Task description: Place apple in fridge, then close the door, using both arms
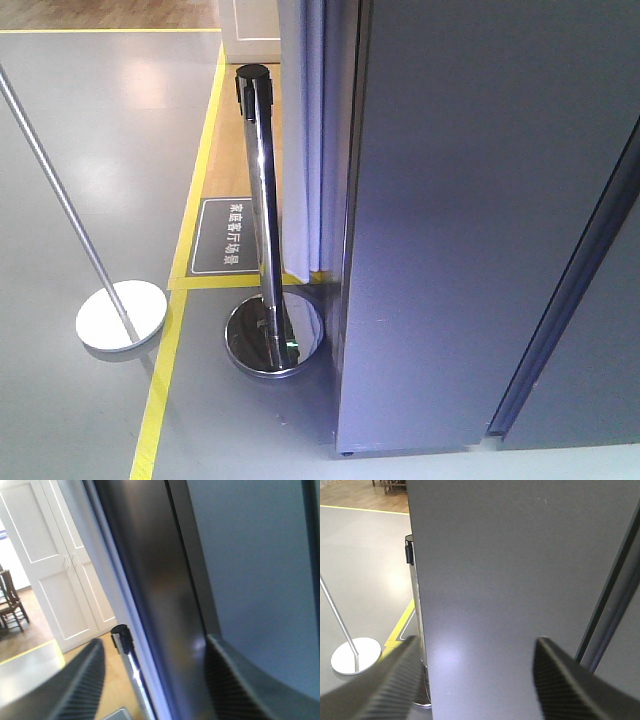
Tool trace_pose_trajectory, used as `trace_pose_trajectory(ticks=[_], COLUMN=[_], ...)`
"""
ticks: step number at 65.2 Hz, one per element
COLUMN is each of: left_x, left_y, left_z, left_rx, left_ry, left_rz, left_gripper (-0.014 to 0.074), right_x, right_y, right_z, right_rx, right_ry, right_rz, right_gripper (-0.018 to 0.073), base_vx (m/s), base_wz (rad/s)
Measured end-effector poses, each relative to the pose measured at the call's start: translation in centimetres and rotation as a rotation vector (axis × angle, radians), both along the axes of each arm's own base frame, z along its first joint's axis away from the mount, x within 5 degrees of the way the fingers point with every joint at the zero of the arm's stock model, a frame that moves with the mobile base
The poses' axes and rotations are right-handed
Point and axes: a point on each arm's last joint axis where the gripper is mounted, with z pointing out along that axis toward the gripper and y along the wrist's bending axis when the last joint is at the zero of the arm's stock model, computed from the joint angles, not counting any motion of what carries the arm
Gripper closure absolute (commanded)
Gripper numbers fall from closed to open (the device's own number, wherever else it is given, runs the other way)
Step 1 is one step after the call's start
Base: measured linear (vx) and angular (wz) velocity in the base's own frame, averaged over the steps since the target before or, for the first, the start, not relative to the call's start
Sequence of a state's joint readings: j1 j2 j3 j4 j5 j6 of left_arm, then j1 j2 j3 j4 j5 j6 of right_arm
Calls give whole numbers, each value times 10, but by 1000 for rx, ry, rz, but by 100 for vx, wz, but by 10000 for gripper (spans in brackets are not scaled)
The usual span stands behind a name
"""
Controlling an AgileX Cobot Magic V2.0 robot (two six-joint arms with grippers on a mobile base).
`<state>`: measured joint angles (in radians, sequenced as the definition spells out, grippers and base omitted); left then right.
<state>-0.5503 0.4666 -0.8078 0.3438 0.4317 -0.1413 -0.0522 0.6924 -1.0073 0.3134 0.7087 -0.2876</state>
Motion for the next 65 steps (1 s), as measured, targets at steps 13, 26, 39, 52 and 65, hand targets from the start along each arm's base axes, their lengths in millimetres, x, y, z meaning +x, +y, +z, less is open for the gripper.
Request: trace_pose_trajectory(ticks=[13, 26, 39, 52, 65], left_x=[0, 0, 0, 0, 0], left_y=[1, 1, 2, 2, 2], left_z=[-1, -2, -2, -2, -2], left_rx=[-96, -91, -85, -85, -85], left_ry=[51, 62, 63, 65, 65], left_rz=[3, 11, 18, 19, 19], left_gripper=[603, 603, 603, 601, 601], right_x=[-11, -27, -28, -29, -29], right_y=[1, 1, 2, 3, 3], right_z=[4, 9, 7, 3, 2], right_rx=[-14, -28, -29, -32, -33], right_ry=[-41, -93, -66, -22, -18], right_rz=[3, 5, 14, 27, 28], right_gripper=[569, 568, 568, 568, 568], base_vx=[0, 0, 0, 0, 0], base_wz=[0, 0, 0, 0, 0])
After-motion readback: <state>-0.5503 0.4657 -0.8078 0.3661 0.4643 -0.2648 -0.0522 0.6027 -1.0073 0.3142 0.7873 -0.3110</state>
